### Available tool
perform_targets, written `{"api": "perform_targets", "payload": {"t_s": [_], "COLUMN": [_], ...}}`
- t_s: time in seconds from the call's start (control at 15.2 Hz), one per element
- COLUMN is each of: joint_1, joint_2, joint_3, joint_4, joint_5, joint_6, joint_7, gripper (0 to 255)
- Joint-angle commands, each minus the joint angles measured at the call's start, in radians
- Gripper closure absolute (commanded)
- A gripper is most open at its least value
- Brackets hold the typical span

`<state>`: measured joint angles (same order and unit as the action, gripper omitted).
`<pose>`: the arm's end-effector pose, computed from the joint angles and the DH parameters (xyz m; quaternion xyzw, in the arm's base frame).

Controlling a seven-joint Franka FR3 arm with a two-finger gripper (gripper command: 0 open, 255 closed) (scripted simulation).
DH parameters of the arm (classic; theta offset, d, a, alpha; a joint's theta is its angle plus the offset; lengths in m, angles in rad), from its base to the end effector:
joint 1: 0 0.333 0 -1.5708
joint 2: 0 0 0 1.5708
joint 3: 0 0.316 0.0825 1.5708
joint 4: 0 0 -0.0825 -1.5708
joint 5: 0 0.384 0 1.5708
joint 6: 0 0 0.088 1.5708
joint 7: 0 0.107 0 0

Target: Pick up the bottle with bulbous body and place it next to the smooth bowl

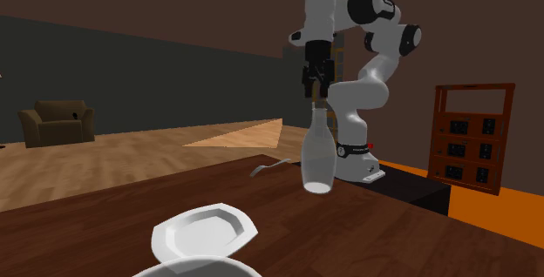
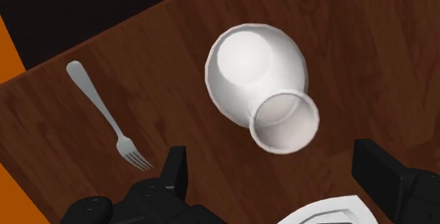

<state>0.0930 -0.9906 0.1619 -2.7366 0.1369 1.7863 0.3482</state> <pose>0.2565 0.0800 0.4824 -0.9953 0.0951 -0.0175 0.0042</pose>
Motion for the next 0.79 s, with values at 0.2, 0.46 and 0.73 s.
{"api": "perform_targets", "payload": {"t_s": [0.2, 0.46, 0.73], "joint_1": [0.033, 0.038, 0.04], "joint_2": [-0.016, -0.002, 0.006], "joint_3": [0.073, 0.083, 0.087], "joint_4": [-0.098, -0.146, -0.164], "joint_5": [0.039, 0.05, 0.054], "joint_6": [0.097, 0.158, 0.183], "joint_7": [0.053, 0.052, 0.052], "gripper": [0, 0, 0]}}
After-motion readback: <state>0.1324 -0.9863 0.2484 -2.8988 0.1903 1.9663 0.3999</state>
